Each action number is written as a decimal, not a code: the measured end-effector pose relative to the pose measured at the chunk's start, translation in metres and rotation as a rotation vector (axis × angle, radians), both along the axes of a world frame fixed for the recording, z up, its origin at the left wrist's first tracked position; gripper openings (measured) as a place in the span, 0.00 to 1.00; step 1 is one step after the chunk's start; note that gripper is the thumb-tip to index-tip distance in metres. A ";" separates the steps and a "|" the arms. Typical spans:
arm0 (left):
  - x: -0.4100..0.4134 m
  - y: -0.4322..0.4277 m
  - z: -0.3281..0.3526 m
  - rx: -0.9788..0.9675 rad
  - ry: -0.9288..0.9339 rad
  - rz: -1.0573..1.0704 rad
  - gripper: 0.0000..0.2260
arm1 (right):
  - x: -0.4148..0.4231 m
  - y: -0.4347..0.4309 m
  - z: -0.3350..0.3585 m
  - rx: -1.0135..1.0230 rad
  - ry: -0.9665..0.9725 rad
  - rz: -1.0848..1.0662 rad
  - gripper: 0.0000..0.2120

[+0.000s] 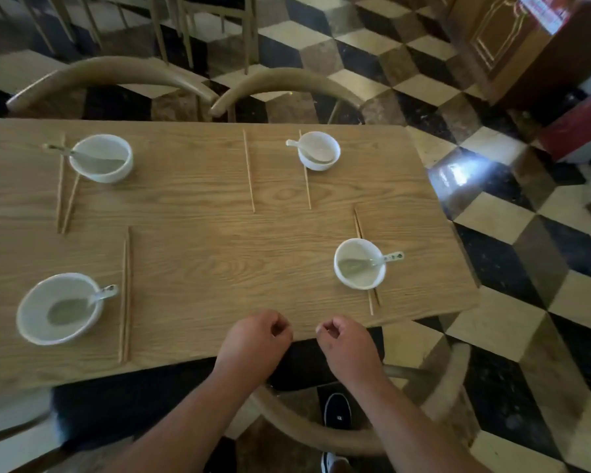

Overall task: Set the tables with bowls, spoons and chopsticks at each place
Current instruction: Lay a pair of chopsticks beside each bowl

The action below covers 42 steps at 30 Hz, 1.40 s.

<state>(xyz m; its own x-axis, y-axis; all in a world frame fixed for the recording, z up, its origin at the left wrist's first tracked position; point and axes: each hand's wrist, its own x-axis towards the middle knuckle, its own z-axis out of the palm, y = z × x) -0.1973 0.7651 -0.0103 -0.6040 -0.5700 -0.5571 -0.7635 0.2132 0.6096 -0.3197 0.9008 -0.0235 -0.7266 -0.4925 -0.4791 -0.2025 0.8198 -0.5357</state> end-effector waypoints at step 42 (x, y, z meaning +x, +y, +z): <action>-0.232 0.135 -0.071 -0.066 -0.071 0.334 0.09 | -0.248 0.065 -0.056 0.072 -0.066 0.097 0.10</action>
<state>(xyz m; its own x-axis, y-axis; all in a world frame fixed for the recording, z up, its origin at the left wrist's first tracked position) -0.4294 0.9001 -0.0817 -0.3390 -0.7659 -0.5463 -0.8376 -0.0187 0.5459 -0.5672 0.9660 -0.0796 -0.6427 -0.5214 -0.5613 -0.2489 0.8350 -0.4907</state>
